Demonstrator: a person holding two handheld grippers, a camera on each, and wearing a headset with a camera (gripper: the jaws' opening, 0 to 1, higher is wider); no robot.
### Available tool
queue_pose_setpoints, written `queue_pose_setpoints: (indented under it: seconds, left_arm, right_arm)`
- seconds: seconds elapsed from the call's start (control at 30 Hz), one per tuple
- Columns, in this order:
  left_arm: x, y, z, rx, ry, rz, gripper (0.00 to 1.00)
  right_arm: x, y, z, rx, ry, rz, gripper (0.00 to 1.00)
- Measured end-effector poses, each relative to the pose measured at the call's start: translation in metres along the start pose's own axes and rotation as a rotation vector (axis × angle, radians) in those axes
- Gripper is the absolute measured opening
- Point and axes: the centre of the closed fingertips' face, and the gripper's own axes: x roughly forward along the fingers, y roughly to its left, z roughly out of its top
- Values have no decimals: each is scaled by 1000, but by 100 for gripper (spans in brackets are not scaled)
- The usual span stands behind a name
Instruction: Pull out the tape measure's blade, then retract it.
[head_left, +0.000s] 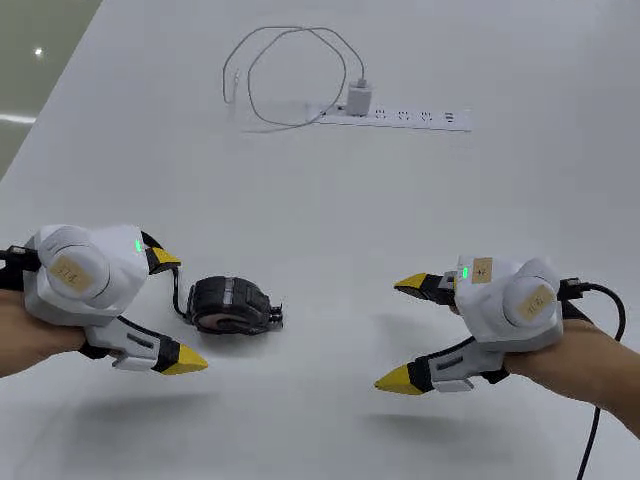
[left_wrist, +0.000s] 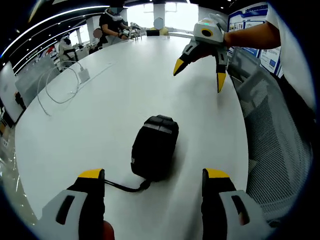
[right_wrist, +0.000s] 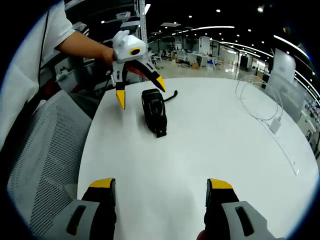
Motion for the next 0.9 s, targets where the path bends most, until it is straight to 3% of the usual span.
queue_pose_setpoints:
  seconds: [0.53, 0.9]
  left_arm:
    - [11, 7, -1, 40, 46, -26, 55]
    - [19, 5, -2, 62, 55, -54, 41]
  right_arm:
    - [3, -2, 2, -1, -4, 5, 71]
    - [5, -3, 3, -2, -6, 7, 70]
